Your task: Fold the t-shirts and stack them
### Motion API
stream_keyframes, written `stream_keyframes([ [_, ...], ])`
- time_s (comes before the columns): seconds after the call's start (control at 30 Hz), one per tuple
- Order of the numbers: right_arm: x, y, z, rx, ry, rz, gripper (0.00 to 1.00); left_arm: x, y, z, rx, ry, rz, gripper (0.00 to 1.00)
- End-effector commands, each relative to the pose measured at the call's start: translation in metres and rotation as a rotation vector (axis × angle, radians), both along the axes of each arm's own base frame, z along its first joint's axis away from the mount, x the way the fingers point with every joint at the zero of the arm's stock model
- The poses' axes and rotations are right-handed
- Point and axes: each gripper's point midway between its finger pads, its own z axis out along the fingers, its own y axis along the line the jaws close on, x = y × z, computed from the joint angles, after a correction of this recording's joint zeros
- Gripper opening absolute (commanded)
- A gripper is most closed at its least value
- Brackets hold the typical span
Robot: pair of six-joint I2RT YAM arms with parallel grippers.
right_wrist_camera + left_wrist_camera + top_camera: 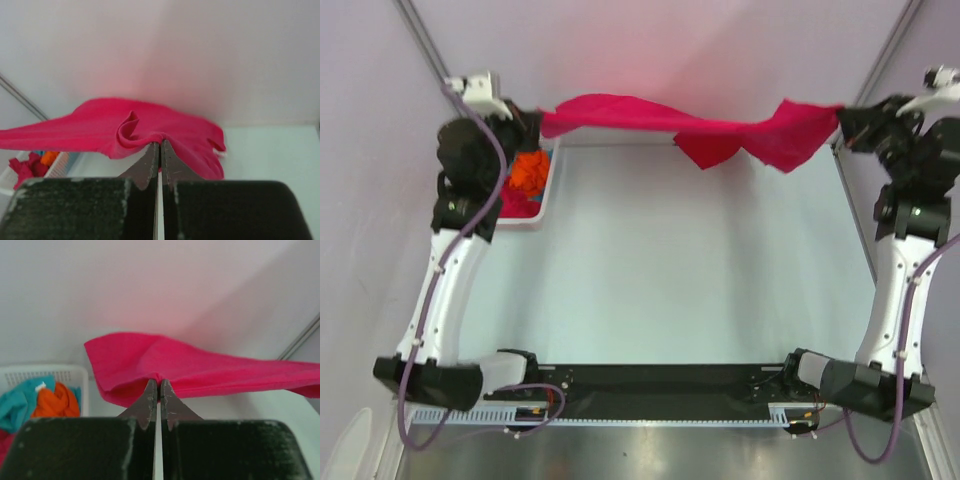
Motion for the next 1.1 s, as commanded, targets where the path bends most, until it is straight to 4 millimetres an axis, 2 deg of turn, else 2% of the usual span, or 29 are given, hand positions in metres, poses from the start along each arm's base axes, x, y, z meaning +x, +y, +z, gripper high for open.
stream_keyframes([
  [0.0,-0.030,-0.006,-0.063,-0.055,0.081,-0.062,0.00,-0.028,0.014,-0.075,-0.019,0.088,0.049,0.00],
  [0.03,-0.040,-0.002,-0.080,-0.043,0.123,-0.059,0.00,-0.050,0.013,-0.073,-0.049,0.063,0.028,0.00],
  [0.07,-0.047,0.002,-0.097,-0.032,0.160,-0.052,0.00,-0.056,0.011,-0.110,-0.046,0.126,0.014,0.00],
  [0.1,-0.064,0.008,-0.117,-0.022,0.186,-0.047,0.00,-0.064,0.011,-0.123,-0.048,0.151,0.011,0.00],
  [0.13,-0.071,0.011,-0.139,0.004,0.240,-0.046,0.00,-0.078,0.013,-0.124,-0.066,0.145,0.015,0.00],
  [0.17,-0.078,0.016,-0.151,0.027,0.262,-0.042,0.00,-0.083,0.017,-0.146,-0.063,0.192,0.036,0.00],
  [0.2,-0.088,0.024,-0.179,0.040,0.305,-0.014,0.00,-0.089,0.019,-0.162,-0.060,0.246,0.051,0.00],
  [0.23,-0.094,0.026,-0.196,0.046,0.348,-0.015,0.00,-0.097,0.023,-0.167,-0.074,0.258,0.067,0.00],
  [0.3,-0.101,0.029,-0.222,0.080,0.428,-0.050,0.00,-0.107,0.020,-0.198,-0.056,0.340,0.046,0.00],
  [0.33,-0.110,0.034,-0.241,0.108,0.490,-0.042,0.00,-0.111,0.019,-0.206,-0.051,0.366,0.039,0.00],
  [0.37,-0.114,0.039,-0.251,0.142,0.530,-0.031,0.00,-0.115,0.018,-0.215,-0.043,0.398,0.030,0.00],
  [0.4,-0.121,0.050,-0.262,0.177,0.576,0.018,0.00,-0.122,0.014,-0.228,-0.035,0.455,0.002,0.00],
  [0.43,-0.131,0.061,-0.282,0.213,0.646,0.054,0.00,-0.126,0.014,-0.236,-0.040,0.492,0.006,0.00],
  [0.5,-0.144,0.064,-0.301,0.238,0.718,0.032,0.00,-0.139,0.015,-0.261,-0.033,0.588,0.007,0.00],
  [0.53,-0.156,0.067,-0.315,0.252,0.785,0.027,0.00,-0.145,0.015,-0.267,-0.040,0.606,0.012,0.00],
  [0.6,-0.168,0.075,-0.322,0.286,0.802,0.053,0.00,-0.157,0.016,-0.289,-0.064,0.673,0.029,0.00],
  [0.63,-0.172,0.078,-0.326,0.301,0.816,0.058,0.00,-0.161,0.012,-0.286,-0.090,0.657,0.012,0.01],
  [0.77,-0.181,0.083,-0.346,0.352,0.919,0.054,0.00,-0.166,0.013,-0.298,-0.106,0.686,0.028,0.01],
  [0.97,-0.196,0.090,-0.354,0.329,1.009,0.084,0.00,-0.174,0.009,-0.288,-0.116,0.694,0.003,0.02],
  [1.0,-0.200,0.092,-0.355,0.325,1.027,0.090,0.06,-0.177,0.009,-0.288,-0.119,0.701,0.004,0.05],
  [1.03,-0.203,0.095,-0.354,0.328,1.034,0.107,0.27,-0.177,0.009,-0.283,-0.119,0.695,0.003,0.27],
  [1.07,-0.205,0.098,-0.351,0.323,1.038,0.126,0.42,-0.183,0.010,-0.285,-0.117,0.725,0.010,0.35],
])
